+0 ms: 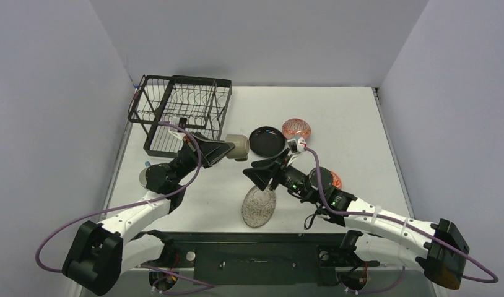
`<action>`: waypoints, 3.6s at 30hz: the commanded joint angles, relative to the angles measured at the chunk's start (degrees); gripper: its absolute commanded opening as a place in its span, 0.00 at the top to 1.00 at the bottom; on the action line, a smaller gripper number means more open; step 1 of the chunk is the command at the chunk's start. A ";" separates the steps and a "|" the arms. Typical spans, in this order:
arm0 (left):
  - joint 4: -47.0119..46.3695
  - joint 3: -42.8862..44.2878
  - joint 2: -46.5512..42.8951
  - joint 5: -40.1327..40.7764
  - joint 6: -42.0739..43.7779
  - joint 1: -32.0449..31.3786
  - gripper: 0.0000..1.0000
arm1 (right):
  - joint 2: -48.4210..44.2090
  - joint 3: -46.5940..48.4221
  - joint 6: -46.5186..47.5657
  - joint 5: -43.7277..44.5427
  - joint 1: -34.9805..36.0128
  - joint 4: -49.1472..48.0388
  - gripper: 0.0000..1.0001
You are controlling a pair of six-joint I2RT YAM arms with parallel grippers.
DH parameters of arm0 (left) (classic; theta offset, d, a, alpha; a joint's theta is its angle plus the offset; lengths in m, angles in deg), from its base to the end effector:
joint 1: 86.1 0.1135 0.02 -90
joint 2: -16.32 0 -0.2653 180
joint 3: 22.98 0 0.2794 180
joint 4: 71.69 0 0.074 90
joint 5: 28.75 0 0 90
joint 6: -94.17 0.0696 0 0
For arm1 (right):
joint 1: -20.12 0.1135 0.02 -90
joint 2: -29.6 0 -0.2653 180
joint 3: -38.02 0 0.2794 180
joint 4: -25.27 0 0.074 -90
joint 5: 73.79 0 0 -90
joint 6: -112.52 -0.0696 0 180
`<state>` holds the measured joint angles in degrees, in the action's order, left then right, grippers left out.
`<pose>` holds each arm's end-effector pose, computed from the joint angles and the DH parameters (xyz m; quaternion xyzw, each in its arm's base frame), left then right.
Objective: Load the mixed dishes into the dish rack
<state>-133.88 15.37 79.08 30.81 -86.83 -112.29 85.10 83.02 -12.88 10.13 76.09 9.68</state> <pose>0.2168 -0.1459 0.3160 -0.0285 0.4849 -0.7997 0.3529 0.1546 0.2421 0.2939 -0.1588 0.6562 0.5522 0.4891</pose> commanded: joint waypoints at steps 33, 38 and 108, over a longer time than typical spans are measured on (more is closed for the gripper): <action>-5.29 -1.07 -3.12 -0.75 -6.14 -0.52 1.00 | 6.68 9.07 7.51 -12.84 -2.32 -9.66 1.00; -0.30 -1.58 -4.50 -0.46 -4.68 -0.52 1.00 | 6.22 8.33 7.66 -10.43 -1.78 -10.83 1.00; 112.59 36.35 -40.45 41.35 67.02 0.44 0.04 | 72.82 74.14 64.31 36.45 8.37 35.86 1.00</action>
<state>-20.44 51.20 39.04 72.80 -20.39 -112.18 157.32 153.51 50.29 42.04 85.33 47.16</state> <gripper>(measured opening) 0.966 0.129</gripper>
